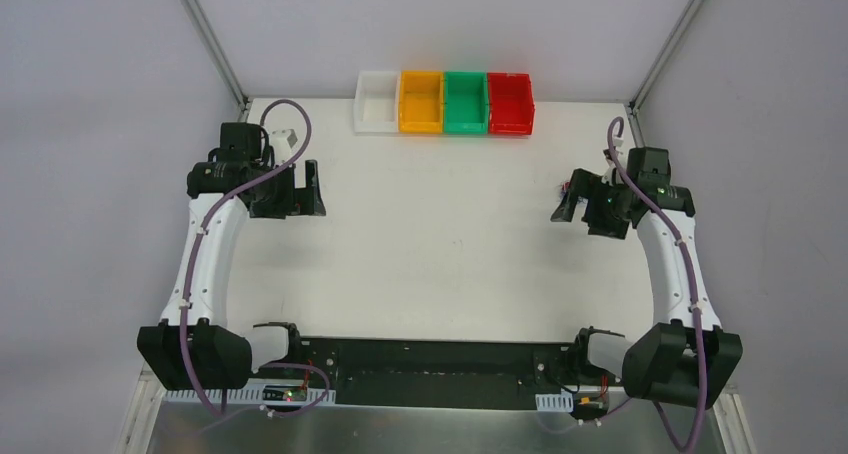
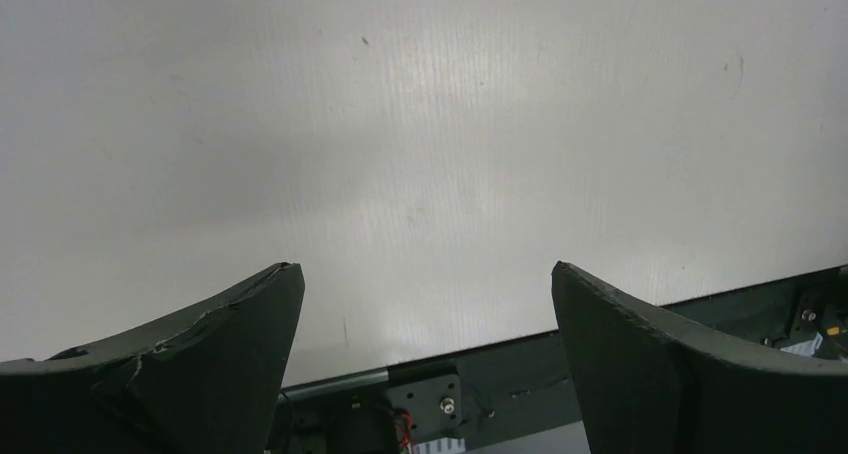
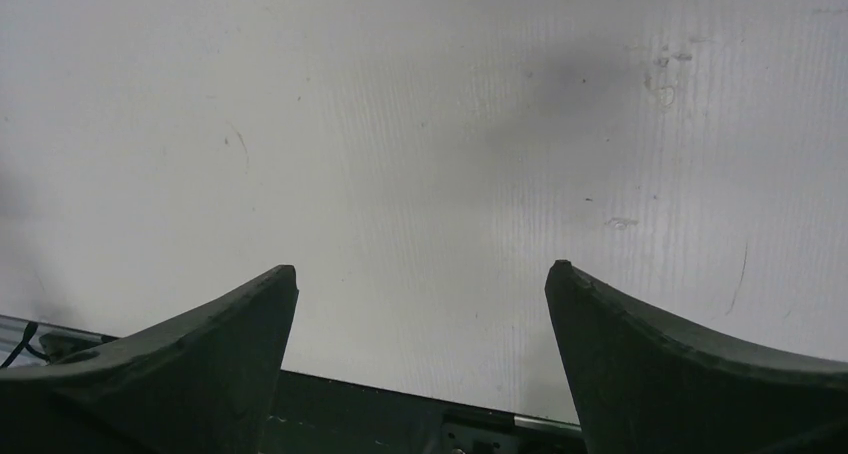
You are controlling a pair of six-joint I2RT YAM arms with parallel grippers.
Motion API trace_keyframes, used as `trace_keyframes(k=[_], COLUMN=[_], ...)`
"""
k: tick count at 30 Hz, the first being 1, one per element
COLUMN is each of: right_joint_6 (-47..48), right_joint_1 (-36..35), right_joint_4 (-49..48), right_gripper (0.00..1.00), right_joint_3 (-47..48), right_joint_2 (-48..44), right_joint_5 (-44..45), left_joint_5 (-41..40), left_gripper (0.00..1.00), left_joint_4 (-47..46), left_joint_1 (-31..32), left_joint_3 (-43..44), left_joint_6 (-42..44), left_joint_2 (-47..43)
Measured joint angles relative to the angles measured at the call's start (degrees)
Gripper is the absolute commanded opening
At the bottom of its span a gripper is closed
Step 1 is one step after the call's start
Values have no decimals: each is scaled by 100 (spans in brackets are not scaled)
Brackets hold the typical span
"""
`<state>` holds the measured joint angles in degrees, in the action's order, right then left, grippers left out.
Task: Untangle the cables
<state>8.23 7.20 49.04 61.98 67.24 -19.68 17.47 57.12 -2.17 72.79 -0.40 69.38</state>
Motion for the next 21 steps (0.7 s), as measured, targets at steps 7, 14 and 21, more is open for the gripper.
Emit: trace_keyframes(k=[7,14,21], right_joint_6=[-251,-358,-348], right_joint_1=[22,94,96], right_joint_4=[-518,-1163,-1537], right_gripper=[99,99,86], right_joint_3=[404,1169,2284], right_joint_2=[918,2365,4179], right_joint_5=[684,1198,1344], left_joint_5=[-341,-442,-382], left_gripper=[100,100,100], left_joint_4=[-638,-1134,-1379], left_joint_1=[33,33,33], left_joint_3=[678,1423,1392], left_joint_6=[114,297,428], left_joint_2=[7,422,597])
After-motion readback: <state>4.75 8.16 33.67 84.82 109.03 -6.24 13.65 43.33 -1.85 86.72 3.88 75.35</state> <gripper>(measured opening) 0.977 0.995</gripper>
